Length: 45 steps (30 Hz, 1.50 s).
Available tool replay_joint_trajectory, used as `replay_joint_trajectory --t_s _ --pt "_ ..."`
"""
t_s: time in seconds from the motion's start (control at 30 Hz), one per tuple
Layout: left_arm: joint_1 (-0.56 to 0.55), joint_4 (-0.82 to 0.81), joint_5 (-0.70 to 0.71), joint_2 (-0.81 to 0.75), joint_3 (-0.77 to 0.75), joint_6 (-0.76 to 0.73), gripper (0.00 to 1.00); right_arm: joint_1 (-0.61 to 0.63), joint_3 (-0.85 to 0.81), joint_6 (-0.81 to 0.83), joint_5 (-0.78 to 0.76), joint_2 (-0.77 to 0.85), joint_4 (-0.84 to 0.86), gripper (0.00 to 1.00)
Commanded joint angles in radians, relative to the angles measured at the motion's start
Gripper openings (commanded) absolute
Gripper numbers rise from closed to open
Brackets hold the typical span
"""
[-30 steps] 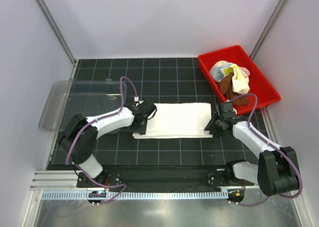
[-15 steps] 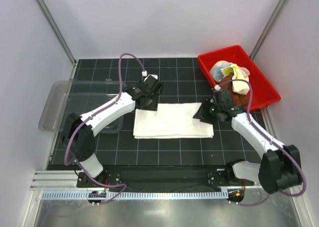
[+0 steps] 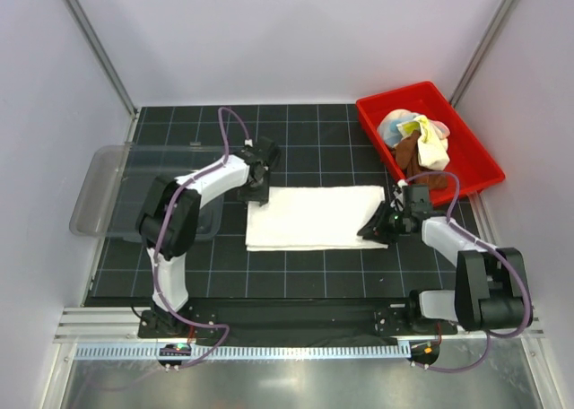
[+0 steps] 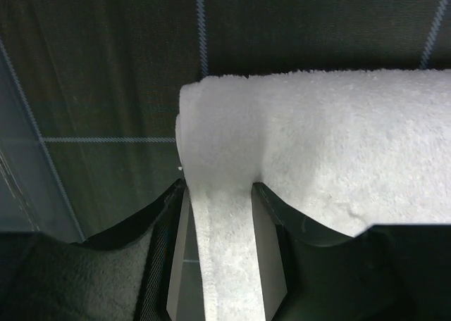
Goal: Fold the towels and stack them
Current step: Fold the towel, then neatly place the folded towel into the bin
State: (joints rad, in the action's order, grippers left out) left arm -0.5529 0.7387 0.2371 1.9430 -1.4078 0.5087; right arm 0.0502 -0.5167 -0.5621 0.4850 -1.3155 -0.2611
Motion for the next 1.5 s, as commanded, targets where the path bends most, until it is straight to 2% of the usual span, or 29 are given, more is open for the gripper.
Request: replay_joint_trajectory --t_s 0.0,0.13,0.17,0.3,0.43,0.6,0.7,0.73,0.83,0.87,0.9,1.0,1.1,1.27,1.47 --pt "-0.001 0.01 -0.06 -0.027 -0.069 -0.042 0.44 -0.012 -0.022 0.033 -0.098 0.07 -0.082 0.32" --pt "-0.001 0.065 -0.056 -0.142 -0.071 -0.055 0.52 -0.012 -0.055 0.031 -0.046 0.13 -0.109 0.33" --pt "-0.001 0.082 -0.052 -0.173 -0.066 -0.058 0.58 -0.012 -0.062 0.03 -0.04 0.14 -0.113 0.33" --pt "0.004 0.1 -0.094 -0.317 0.03 -0.026 0.66 -0.01 -0.081 0.027 -0.037 0.189 -0.122 0.37" --pt "0.022 0.012 -0.192 -0.386 0.199 0.036 0.7 -0.012 -0.092 0.028 -0.022 0.225 -0.119 0.4" --pt "0.025 -0.018 -0.197 -0.365 0.231 0.096 0.69 0.022 -0.159 0.018 -0.086 0.171 -0.112 0.39" --pt "0.027 -0.058 -0.174 -0.346 0.245 0.148 0.69 0.131 -0.235 0.01 -0.159 0.086 -0.09 0.36" --pt "0.027 -0.065 -0.179 -0.339 0.247 0.158 0.68 0.204 -0.258 0.005 -0.169 0.052 -0.086 0.35" --pt "0.027 -0.074 -0.188 -0.309 0.239 0.169 0.67 0.298 -0.341 -0.028 -0.158 -0.083 -0.018 0.34" --pt "0.027 -0.084 -0.199 -0.308 0.245 0.174 0.67 0.304 -0.354 -0.063 -0.132 -0.118 0.049 0.34" --pt "0.027 -0.087 -0.197 -0.311 0.248 0.175 0.67 0.306 -0.362 -0.077 -0.096 -0.196 0.068 0.33" --pt "0.027 -0.088 -0.186 -0.328 0.254 0.171 0.68 0.307 -0.361 -0.1 -0.056 -0.293 0.143 0.31" --pt "0.027 -0.087 -0.183 -0.328 0.254 0.162 0.68 0.297 -0.306 -0.105 -0.088 -0.32 0.175 0.31" --pt "0.019 -0.102 -0.197 -0.312 0.27 0.177 0.67 0.223 -0.152 -0.136 -0.129 -0.266 0.224 0.31" --pt "0.005 -0.15 -0.191 -0.294 0.323 0.211 0.67 0.188 -0.109 -0.124 -0.154 -0.192 0.198 0.31"
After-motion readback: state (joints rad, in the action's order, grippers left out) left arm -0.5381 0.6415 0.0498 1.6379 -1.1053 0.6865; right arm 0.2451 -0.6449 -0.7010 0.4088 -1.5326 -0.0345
